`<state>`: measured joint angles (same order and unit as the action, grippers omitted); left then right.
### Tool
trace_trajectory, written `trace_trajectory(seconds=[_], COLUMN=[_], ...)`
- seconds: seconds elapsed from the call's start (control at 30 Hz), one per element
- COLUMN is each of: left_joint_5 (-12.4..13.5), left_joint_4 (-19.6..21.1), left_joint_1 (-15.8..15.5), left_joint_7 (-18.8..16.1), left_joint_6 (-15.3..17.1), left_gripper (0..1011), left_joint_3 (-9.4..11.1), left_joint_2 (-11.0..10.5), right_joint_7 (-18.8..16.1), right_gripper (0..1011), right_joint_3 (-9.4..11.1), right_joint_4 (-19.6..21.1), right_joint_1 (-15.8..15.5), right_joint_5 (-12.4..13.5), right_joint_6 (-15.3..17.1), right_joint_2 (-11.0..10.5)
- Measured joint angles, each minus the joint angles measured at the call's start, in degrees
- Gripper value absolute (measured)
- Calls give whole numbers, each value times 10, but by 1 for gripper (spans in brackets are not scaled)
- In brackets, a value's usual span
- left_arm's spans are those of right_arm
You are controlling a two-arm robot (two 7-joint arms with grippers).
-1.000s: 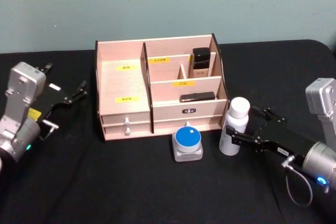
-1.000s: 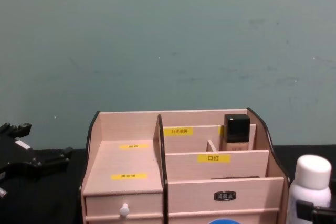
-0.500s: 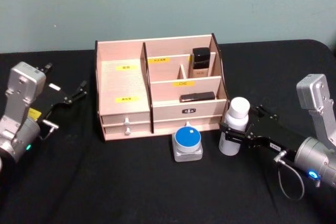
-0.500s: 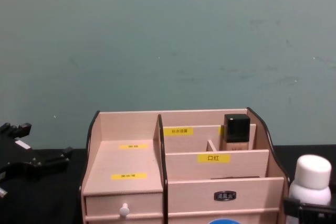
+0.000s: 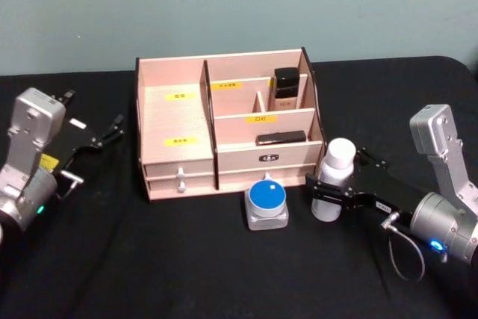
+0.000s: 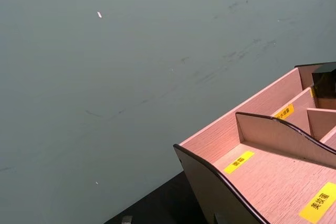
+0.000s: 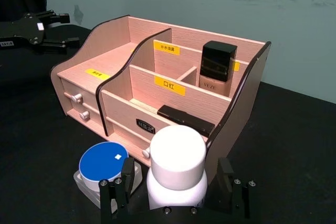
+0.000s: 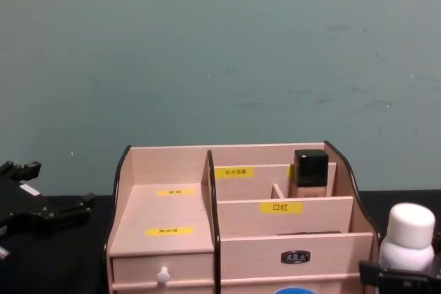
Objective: Pick up the facial cleanser and watermelon frost from the table and place them into the tiered storage box.
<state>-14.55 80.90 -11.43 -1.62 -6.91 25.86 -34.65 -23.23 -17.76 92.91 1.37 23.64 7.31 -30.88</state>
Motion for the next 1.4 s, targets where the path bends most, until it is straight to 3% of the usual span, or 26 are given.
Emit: trace_trajectory(seconds=[0.4,0.9,1.4], left_joint_5=[0,0,0], left_joint_4=[0,0,0], left_joint_1=[0,0,0], left_joint_7=[0,0,0], left_joint_6=[0,0,0], left_gripper=[1010,1010,1009], left_joint_3=[0,0,0], left_joint_2=[0,0,0], right_joint_7=[0,0,0], right_gripper=[993,593,593], right_joint_3=[1,2,2], right_joint_4=[0,1,1], right_joint_1=[-1,-2,-2], right_joint_5=[1,3,3], right_joint_6=[0,0,0], right_joint_2=[0,0,0])
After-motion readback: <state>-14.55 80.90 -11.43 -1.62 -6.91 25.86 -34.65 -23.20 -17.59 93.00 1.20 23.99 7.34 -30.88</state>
